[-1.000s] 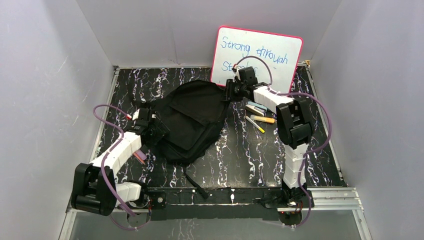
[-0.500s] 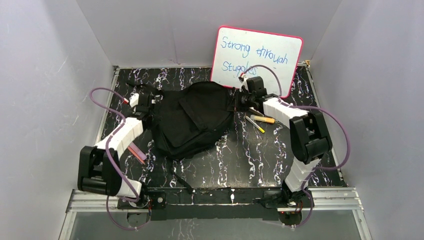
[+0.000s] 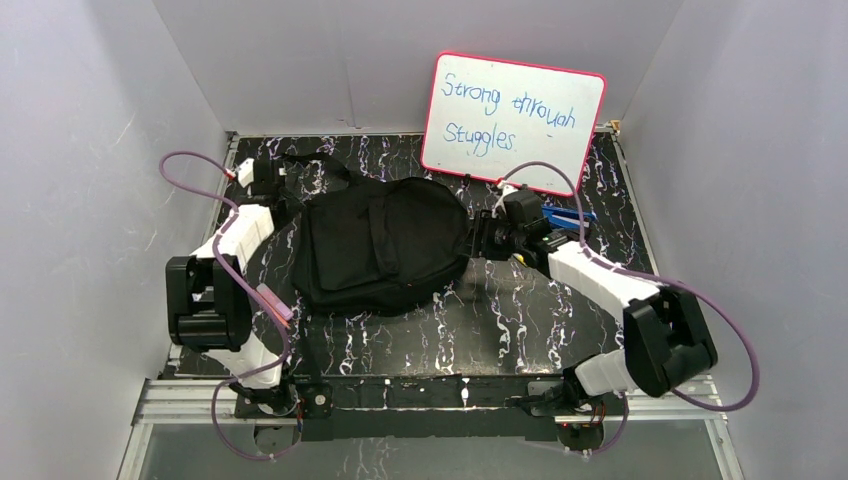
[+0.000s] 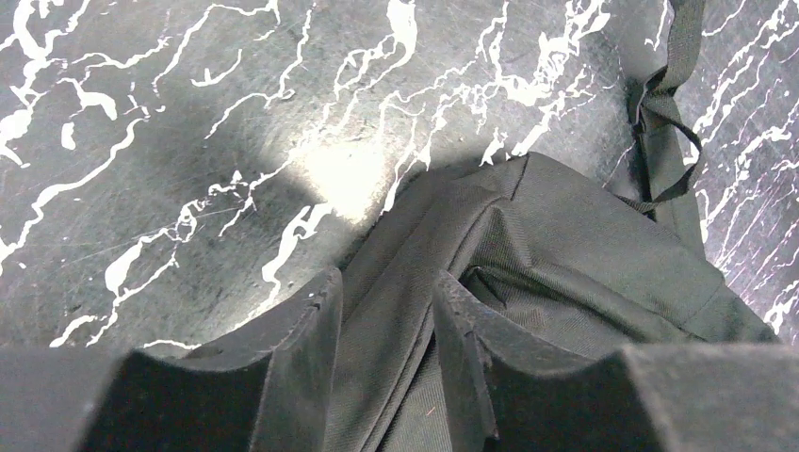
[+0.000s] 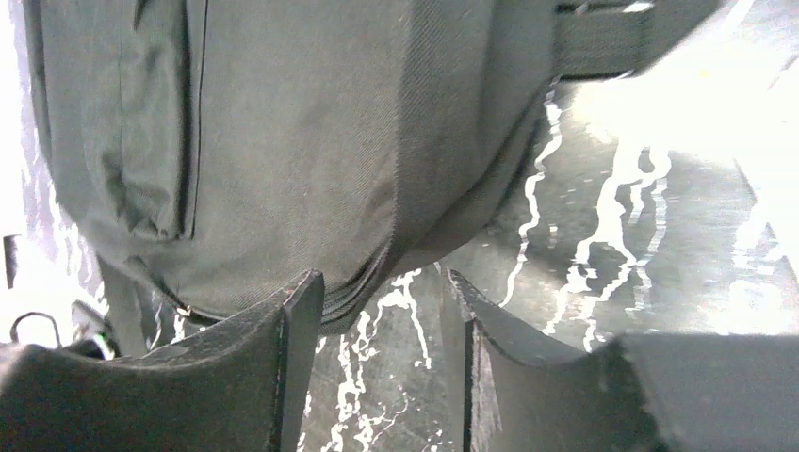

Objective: Pack the student bag
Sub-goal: Adjust the student bag at the center of the board.

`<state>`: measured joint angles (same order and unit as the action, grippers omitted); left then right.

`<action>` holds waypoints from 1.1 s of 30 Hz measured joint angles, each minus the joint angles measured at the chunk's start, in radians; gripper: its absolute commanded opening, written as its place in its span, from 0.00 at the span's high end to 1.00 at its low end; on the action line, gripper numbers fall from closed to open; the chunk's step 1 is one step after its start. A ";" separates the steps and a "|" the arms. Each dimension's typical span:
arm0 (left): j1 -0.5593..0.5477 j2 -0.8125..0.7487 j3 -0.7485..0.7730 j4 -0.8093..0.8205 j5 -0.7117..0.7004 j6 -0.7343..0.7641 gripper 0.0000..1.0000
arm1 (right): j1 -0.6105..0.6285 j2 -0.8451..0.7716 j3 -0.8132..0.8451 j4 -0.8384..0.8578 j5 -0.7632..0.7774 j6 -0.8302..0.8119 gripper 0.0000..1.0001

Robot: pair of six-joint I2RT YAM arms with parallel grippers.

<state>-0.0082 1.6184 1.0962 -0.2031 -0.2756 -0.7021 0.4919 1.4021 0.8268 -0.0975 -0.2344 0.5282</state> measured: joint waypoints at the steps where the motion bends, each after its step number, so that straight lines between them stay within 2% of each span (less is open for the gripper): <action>1: 0.005 -0.006 -0.001 -0.002 -0.001 0.005 0.55 | -0.001 -0.020 0.000 -0.006 0.029 0.000 0.39; 4: 0.008 -0.053 -0.017 -0.017 -0.014 0.026 0.46 | -0.002 -0.070 0.003 -0.024 0.121 -0.006 0.36; 9: 0.005 -0.235 -0.055 -0.090 -0.092 0.051 0.45 | -0.002 -0.109 0.041 -0.072 0.264 -0.028 0.35; 13: 0.005 -0.378 -0.088 -0.173 -0.160 0.040 0.41 | -0.006 -0.128 0.051 -0.082 0.318 -0.042 0.35; 18: 0.006 -0.475 -0.159 -0.272 -0.158 -0.014 0.31 | -0.006 -0.134 0.051 -0.083 0.324 -0.061 0.36; 21: 0.006 -0.508 -0.216 -0.317 -0.150 -0.059 0.22 | -0.006 -0.133 0.058 -0.081 0.287 -0.084 0.37; 26: 0.006 -0.518 -0.274 -0.388 -0.159 -0.146 0.22 | 0.026 -0.092 0.153 -0.079 0.251 -0.122 0.37; 33: 0.006 -0.429 -0.262 -0.520 -0.239 -0.306 0.22 | 0.170 0.009 0.257 -0.041 0.238 -0.141 0.38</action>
<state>-0.0021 1.1896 0.8337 -0.7235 -0.5144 -1.0084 0.6617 1.4109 1.0843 -0.1387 0.0032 0.3874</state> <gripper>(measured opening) 0.783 0.625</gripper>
